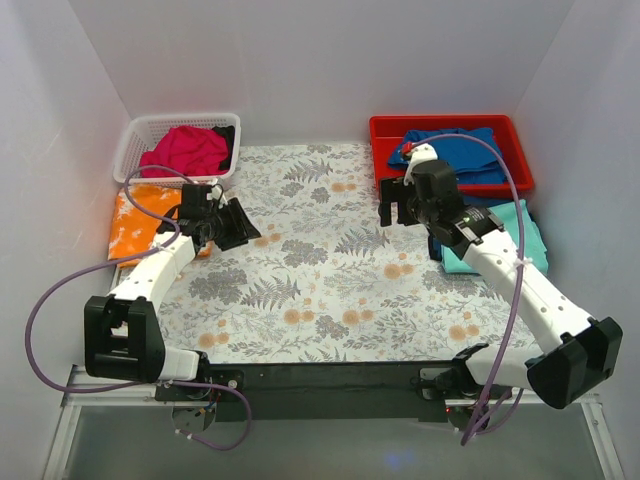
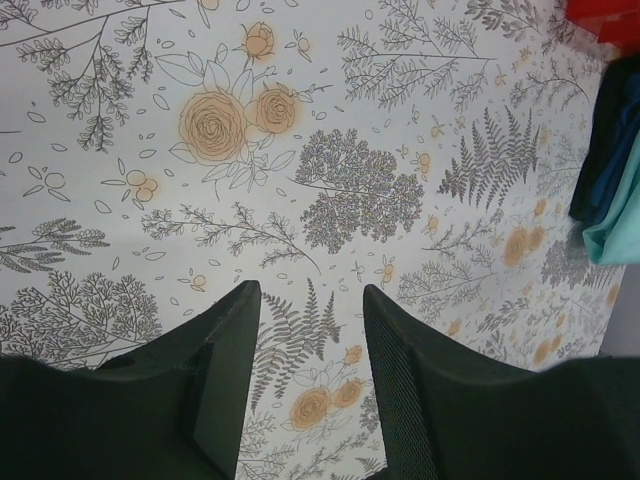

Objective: Fold and stack the t-shirts
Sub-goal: Put the neatly folded tshirt into the corner of the board with the right arm

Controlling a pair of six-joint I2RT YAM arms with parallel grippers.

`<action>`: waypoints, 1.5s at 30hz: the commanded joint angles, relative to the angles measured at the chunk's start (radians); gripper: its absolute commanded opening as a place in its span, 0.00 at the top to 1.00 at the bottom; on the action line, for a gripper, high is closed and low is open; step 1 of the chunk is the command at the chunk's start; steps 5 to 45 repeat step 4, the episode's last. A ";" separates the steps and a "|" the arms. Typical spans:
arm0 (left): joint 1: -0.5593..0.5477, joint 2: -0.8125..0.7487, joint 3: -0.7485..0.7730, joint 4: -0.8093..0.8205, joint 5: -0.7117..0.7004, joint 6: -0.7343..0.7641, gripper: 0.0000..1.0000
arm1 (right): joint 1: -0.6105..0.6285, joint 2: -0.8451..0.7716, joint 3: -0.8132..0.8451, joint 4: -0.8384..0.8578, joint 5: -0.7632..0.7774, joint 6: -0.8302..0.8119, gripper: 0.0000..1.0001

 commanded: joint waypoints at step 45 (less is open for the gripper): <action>0.004 -0.051 -0.003 0.015 -0.023 0.016 0.55 | 0.006 0.016 0.053 0.028 -0.025 -0.028 0.07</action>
